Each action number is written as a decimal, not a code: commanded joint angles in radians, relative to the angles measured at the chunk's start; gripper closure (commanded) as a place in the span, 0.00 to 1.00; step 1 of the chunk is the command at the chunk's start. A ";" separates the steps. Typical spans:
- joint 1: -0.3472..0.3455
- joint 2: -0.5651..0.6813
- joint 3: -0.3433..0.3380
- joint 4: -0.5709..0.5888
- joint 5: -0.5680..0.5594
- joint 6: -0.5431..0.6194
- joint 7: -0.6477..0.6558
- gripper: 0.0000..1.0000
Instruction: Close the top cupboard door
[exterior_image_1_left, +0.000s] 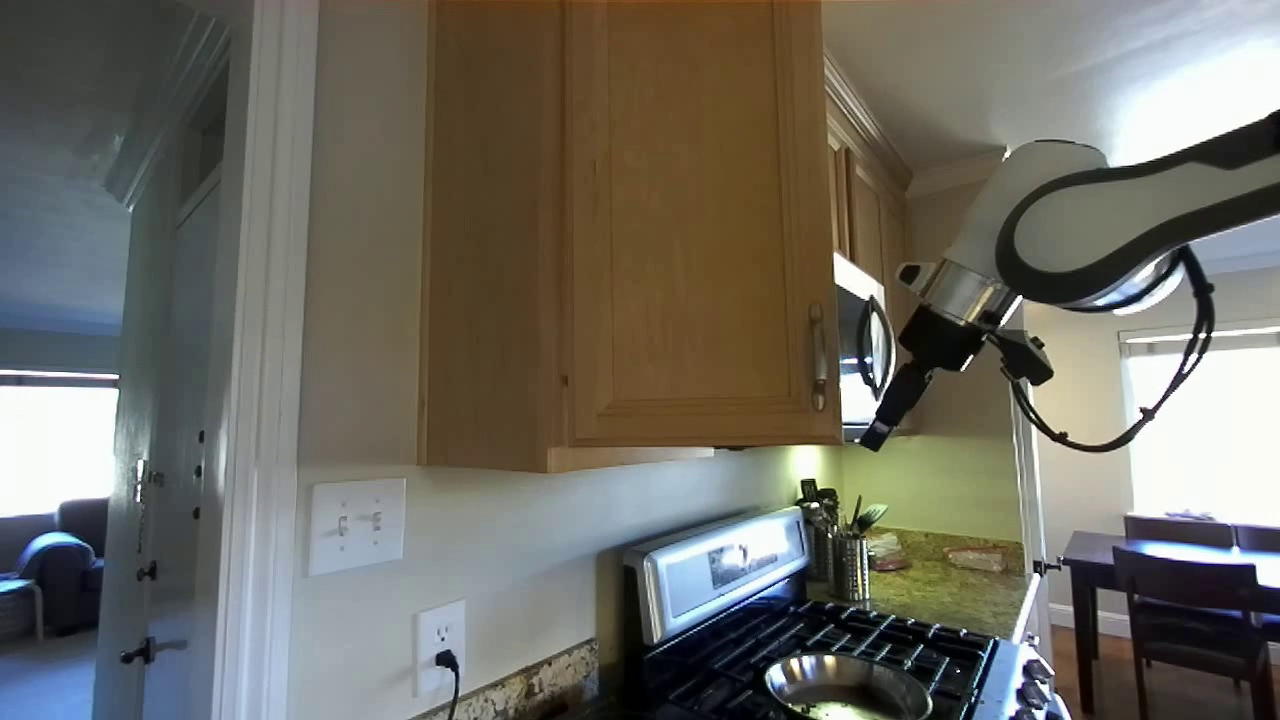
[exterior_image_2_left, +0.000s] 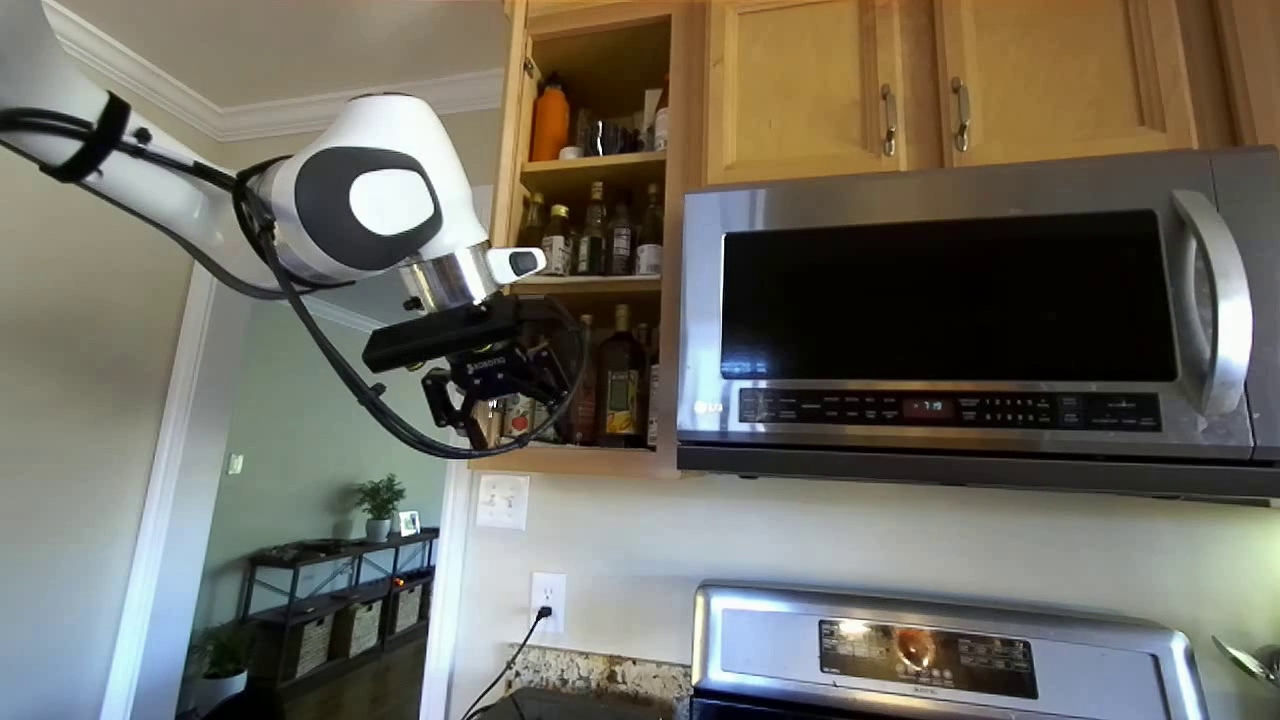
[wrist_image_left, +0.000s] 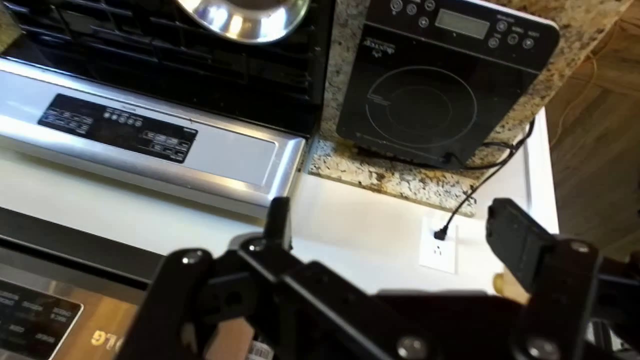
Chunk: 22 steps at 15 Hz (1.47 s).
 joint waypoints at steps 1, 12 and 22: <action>-0.077 0.021 0.053 0.002 -0.133 -0.092 0.010 0.00; 0.114 -0.030 0.071 -0.023 -0.101 -0.417 -0.150 0.73; 0.192 0.023 0.139 0.058 0.112 -0.235 0.015 0.98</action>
